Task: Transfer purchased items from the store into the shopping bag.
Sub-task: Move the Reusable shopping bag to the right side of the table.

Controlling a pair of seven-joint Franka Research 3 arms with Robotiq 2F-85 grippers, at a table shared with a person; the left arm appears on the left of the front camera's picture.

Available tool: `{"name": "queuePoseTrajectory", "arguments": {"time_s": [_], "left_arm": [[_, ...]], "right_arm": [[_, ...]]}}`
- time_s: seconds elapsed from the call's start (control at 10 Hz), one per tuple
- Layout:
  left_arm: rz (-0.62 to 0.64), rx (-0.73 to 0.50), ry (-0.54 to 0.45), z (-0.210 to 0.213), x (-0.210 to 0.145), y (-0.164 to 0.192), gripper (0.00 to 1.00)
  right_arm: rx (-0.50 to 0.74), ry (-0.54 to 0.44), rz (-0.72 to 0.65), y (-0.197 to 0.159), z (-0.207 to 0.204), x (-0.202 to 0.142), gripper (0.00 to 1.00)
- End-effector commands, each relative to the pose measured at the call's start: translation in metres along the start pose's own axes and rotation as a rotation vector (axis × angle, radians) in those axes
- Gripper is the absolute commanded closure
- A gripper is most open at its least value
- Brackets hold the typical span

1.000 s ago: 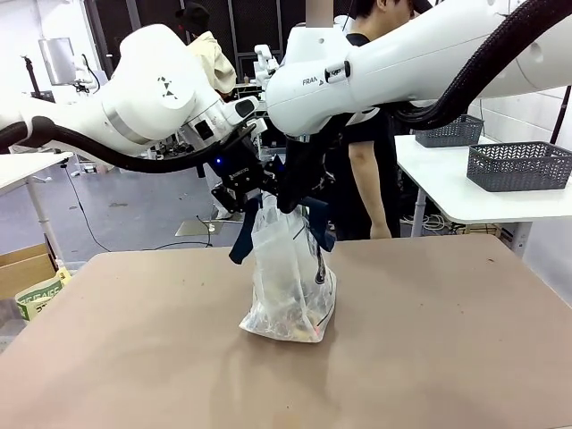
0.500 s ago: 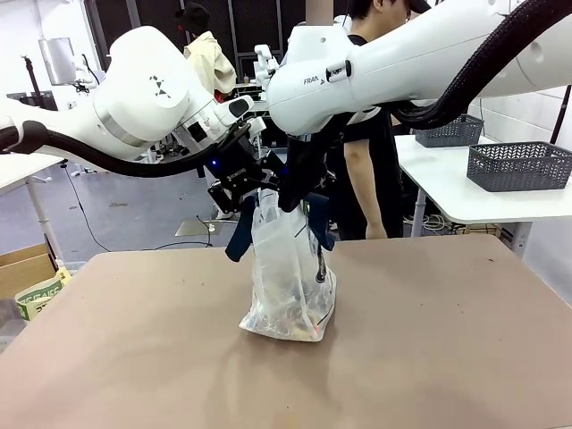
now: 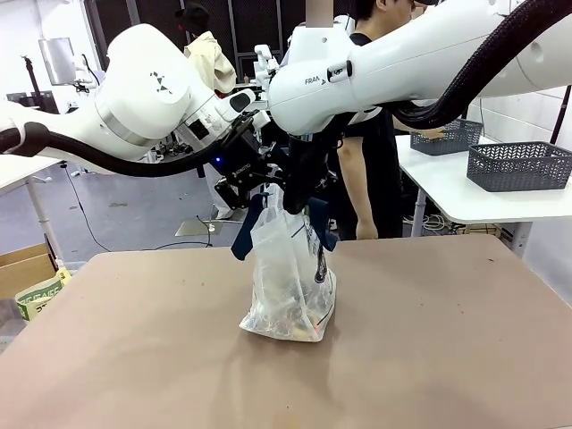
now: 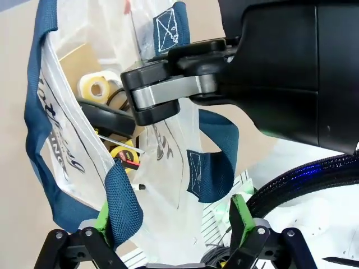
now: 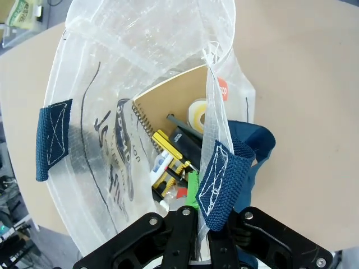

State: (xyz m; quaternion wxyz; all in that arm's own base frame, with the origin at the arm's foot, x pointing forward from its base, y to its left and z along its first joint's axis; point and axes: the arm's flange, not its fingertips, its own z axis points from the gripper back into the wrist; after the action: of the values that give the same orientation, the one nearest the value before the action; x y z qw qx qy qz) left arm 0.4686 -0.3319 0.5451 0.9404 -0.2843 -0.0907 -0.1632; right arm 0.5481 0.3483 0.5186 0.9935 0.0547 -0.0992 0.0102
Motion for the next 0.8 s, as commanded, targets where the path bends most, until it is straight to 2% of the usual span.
{"name": "queuePoseTrajectory", "arguments": {"time_s": [0.0,0.5,0.7], "left_arm": [[-0.027,-0.032,0.002,-0.007,-0.007,0.003,0.00],[-0.073,0.038,0.061,-0.039,-0.009,-0.010,0.00],[-0.098,0.106,0.064,-0.044,-0.008,-0.013,0.00]], "right_arm": [[0.004,-0.016,-0.016,0.002,-0.003,0.002,1.00],[0.007,-0.012,-0.009,0.002,-0.005,0.001,1.00],[0.009,-0.008,-0.004,0.001,-0.006,0.002,1.00]]}}
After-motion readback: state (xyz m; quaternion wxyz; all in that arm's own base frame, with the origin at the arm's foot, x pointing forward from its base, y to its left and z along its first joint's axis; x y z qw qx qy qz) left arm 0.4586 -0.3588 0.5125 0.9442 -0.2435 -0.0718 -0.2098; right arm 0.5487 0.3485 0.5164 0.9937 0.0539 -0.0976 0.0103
